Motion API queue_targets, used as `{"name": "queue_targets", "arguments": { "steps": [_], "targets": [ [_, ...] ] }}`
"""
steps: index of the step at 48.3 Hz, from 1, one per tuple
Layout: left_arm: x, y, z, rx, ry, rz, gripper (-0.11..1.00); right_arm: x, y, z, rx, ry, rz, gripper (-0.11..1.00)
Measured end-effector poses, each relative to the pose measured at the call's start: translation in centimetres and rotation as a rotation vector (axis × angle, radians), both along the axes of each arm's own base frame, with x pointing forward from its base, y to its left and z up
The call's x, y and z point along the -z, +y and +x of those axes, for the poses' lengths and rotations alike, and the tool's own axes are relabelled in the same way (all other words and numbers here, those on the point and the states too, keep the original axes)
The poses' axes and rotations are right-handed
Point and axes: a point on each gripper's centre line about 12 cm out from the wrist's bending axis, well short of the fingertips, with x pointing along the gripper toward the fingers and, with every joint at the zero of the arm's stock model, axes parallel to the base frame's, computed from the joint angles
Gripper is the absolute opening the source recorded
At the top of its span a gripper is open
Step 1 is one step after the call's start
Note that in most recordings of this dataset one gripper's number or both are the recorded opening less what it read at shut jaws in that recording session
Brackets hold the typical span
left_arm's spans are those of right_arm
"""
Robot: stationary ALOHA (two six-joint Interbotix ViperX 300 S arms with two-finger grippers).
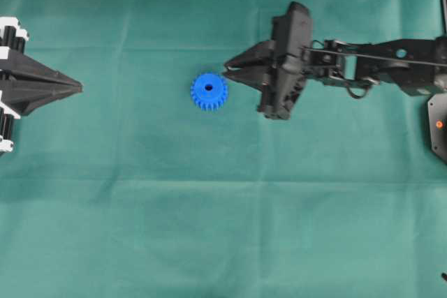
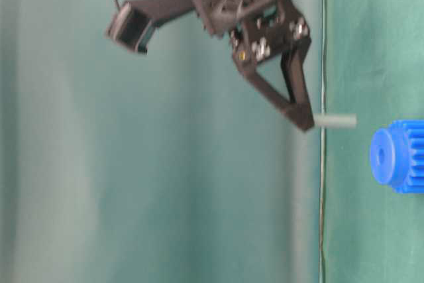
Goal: Insert the shaft placed at a random location into the center hole of the small gear at another random location.
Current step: 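Carry the shaft left with the right gripper over the blue gear's hole, then lower the shaft into the gear's center hole with the right gripper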
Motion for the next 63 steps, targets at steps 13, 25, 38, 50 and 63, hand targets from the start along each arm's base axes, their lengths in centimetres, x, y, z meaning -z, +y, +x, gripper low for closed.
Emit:
{"name": "queue_targets", "arguments": {
  "steps": [13, 25, 38, 50, 63],
  "targets": [
    [0.1, 0.0, 0.0, -0.002, 0.008, 0.0, 0.0, -0.5, 0.0, 2.2, -0.007, -0.005, 0.0, 0.14],
    [0.2, 0.0, 0.0, 0.0, 0.018, 0.0, 0.0, -0.7, 0.0, 2.7, -0.01, -0.015, -0.001, 0.14],
    [0.2, 0.0, 0.0, -0.002, 0.017, 0.0, 0.0, -0.7, 0.0, 2.7, -0.01, -0.014, -0.001, 0.14],
    [0.2, 0.0, 0.0, 0.0, 0.017, 0.0, 0.0, 0.6, 0.4, 2.9, -0.018, 0.015, 0.004, 0.14],
    [0.2, 0.0, 0.0, -0.002, 0.018, 0.0, 0.0, 2.5, 0.4, 3.1, -0.019, 0.041, 0.007, 0.14]
  ]
}}
